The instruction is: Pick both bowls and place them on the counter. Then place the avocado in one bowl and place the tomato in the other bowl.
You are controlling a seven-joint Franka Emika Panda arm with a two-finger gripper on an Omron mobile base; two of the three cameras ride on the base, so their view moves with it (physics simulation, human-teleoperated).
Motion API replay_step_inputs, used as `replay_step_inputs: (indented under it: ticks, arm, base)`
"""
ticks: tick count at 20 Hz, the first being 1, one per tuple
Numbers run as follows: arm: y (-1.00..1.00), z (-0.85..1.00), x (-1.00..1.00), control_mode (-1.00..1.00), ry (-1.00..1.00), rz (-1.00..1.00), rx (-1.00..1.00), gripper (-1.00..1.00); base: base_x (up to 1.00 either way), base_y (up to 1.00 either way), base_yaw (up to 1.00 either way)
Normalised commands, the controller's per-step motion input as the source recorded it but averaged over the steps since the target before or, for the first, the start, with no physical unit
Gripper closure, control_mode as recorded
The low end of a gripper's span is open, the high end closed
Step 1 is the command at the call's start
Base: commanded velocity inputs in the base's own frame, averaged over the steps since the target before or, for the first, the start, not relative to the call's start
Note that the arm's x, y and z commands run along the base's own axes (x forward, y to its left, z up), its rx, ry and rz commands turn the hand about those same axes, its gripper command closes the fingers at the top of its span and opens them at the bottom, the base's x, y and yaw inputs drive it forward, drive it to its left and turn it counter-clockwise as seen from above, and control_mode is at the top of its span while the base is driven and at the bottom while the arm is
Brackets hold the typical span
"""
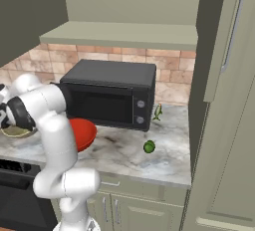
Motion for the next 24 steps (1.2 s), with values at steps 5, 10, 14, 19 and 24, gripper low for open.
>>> replay_step_inputs:
  ticks: [5, 10, 14, 19, 24]
  arm:
    - [-0.10, 0.15, -0.06, -1.00, 0.00, 0.00, 0.00, -1.00]
    - [-0.04, 0.21, -0.09, -1.00, 0.00, 0.00, 0.00, -1.00]
    - [-0.01, 0.21, -0.26, -1.00, -0.05, 0.00, 0.00, -1.00]
    - [-0.03, 0.20, -0.21, -1.00, -0.06, 0.00, 0.00, -1.00]
    - [0.00, 0.31, -0.40, -1.00, -0.16, 0.00, 0.00, -1.00]
  base:
    - [0.00, 0.00, 0.00]
    - [0.00, 0.00, 0.00]
    - [0.00, 0.00, 0.00]
    - [0.00, 0.00, 0.00]
    - [0.00, 0.00, 0.00]
